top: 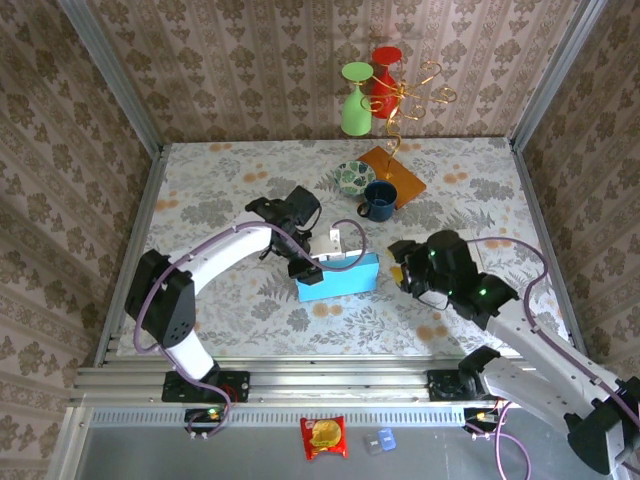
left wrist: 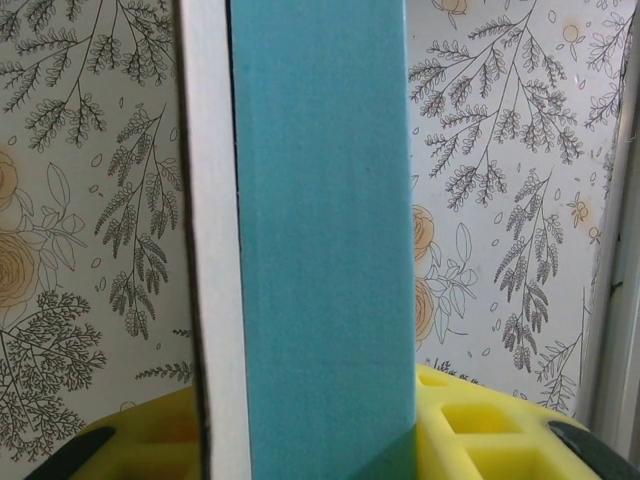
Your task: Fold the paper box
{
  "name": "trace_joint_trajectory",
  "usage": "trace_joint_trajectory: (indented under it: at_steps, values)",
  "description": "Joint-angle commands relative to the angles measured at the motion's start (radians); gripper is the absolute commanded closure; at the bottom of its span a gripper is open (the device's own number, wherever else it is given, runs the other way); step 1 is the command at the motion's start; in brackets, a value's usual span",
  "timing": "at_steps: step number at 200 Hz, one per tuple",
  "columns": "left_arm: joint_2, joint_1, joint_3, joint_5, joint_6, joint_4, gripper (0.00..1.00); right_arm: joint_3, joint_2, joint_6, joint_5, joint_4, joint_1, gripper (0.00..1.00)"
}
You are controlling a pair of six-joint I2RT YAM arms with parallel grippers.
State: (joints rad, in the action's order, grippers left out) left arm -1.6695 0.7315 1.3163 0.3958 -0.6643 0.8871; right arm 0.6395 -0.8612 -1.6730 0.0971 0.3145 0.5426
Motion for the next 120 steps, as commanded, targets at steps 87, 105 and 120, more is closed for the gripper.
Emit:
trace_joint_trajectory:
  at_steps: [87, 105, 120]
  values:
    - [0.023, 0.043, -0.023, -0.064, 0.074, -0.031, 0.61, 0.055, -0.242, -0.055, -0.156, -0.177, 0.171, 0.48]
    - [0.026, 0.045, -0.025, -0.070, 0.076, -0.036, 0.60, 0.061, -0.269, -0.049, -0.147, -0.188, 0.172, 0.49]
    - [0.029, 0.049, -0.025, -0.076, 0.082, -0.042, 0.60, 0.061, -0.285, -0.049, -0.132, -0.171, 0.172, 0.52]
